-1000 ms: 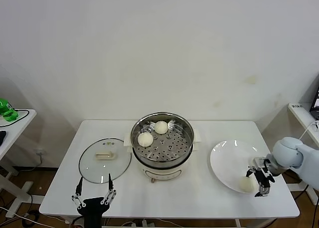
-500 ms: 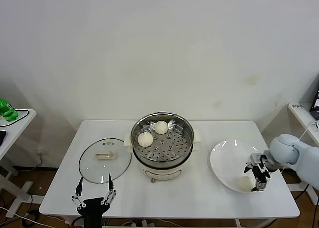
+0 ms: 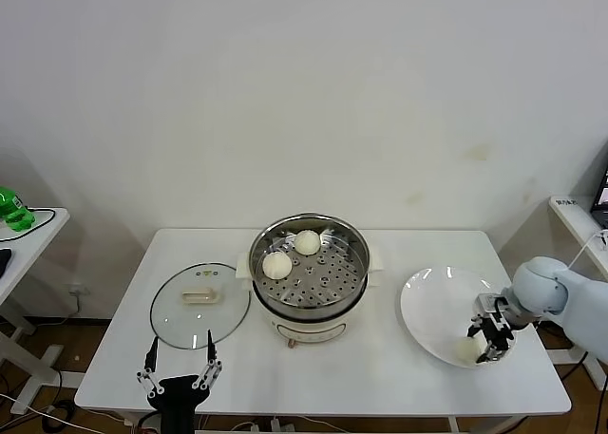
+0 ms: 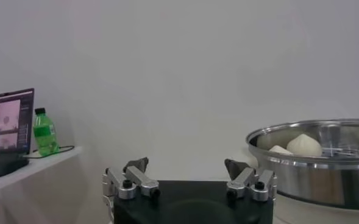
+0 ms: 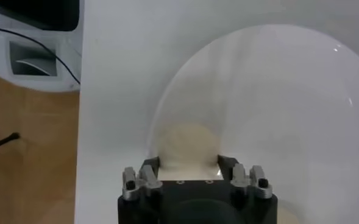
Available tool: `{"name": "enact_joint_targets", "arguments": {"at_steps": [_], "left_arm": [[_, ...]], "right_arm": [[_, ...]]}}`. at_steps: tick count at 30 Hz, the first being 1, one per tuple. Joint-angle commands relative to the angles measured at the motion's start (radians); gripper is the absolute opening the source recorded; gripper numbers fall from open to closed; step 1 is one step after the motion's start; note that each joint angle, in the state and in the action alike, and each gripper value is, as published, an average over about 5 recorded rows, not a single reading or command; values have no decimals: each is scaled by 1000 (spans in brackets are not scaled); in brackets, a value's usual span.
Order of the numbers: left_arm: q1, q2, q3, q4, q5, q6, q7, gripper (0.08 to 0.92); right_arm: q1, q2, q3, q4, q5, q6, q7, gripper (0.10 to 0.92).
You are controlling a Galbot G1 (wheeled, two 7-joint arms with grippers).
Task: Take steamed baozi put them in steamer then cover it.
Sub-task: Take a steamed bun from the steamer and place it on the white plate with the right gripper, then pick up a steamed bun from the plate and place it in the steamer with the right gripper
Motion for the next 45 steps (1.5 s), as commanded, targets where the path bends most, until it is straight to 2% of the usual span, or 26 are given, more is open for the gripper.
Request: {"name": "enact_joint_targets", "arguments": {"at_steps": [1,6,18,24,31,37,45], "left_arm": [[0,0,-1,-1,-1,0,0,823],[-1,2,1,-3,-1,1,-1,823],[2,14,-8,-15,-14,2,-2,823],[-1,14,-17,-13,-30,8,-1,823],[-15,7,-20,-1,-57,26,2,823],[-16,3,-33,1,-83,39,3,823],[-10,-10,-48,-8,-91,46,4,823]], "right_arm": [[14,-1,-4,2,4,-2,-2,526],[70,-17,-17,20,25,2,-12,480],[295,25,57,-25,132,11,-27,484],[537,132,-48,-51,143,31,-26,484],[772,314,-213,11,135,41,-24,484],[843,447,-282,96,124,58,-15,484],[792,551,-321,123,38,160,2,484]]}}
